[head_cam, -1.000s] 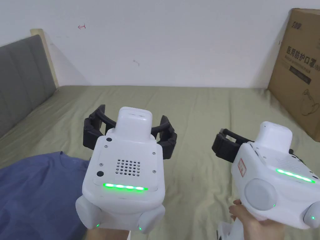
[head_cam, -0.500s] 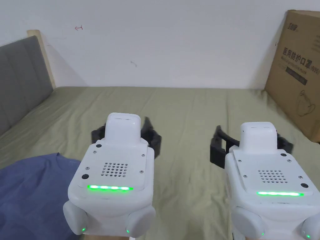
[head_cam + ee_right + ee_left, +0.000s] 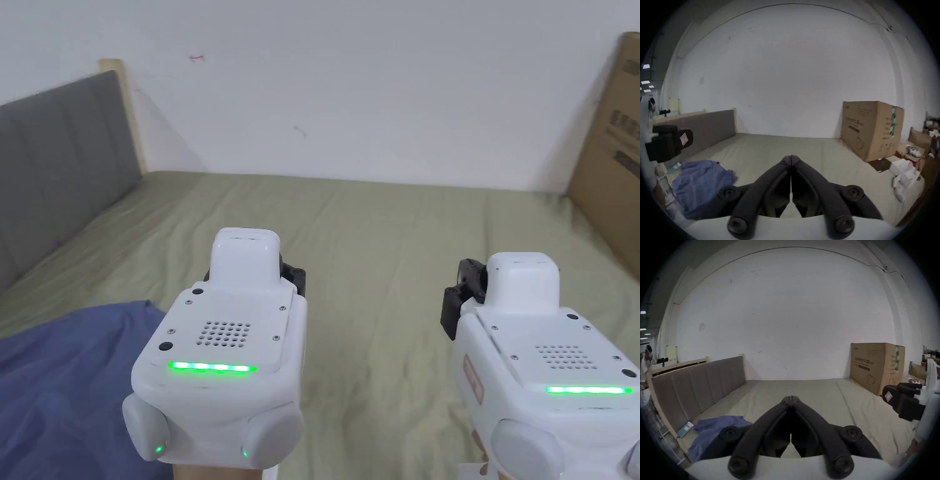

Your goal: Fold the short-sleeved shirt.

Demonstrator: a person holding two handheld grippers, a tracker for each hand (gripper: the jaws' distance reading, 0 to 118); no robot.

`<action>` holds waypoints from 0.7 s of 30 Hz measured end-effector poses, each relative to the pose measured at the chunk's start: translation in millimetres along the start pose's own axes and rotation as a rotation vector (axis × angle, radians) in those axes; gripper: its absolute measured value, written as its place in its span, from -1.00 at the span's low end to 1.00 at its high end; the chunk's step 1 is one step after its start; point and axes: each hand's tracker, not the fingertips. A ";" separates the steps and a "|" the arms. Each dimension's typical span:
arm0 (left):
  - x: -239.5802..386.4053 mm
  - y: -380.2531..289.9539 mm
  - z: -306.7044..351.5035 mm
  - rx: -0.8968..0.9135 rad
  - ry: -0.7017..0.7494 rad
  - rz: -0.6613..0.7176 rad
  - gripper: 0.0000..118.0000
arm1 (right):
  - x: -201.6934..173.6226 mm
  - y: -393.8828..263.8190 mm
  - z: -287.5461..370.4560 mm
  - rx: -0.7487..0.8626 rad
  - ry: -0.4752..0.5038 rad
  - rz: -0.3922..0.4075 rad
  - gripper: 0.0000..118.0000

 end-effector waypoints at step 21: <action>-193.2 -63.4 -13.3 -0.427 0.406 0.177 -1.00 | -165.7 -22.6 -56.9 -0.151 0.514 0.045 -1.00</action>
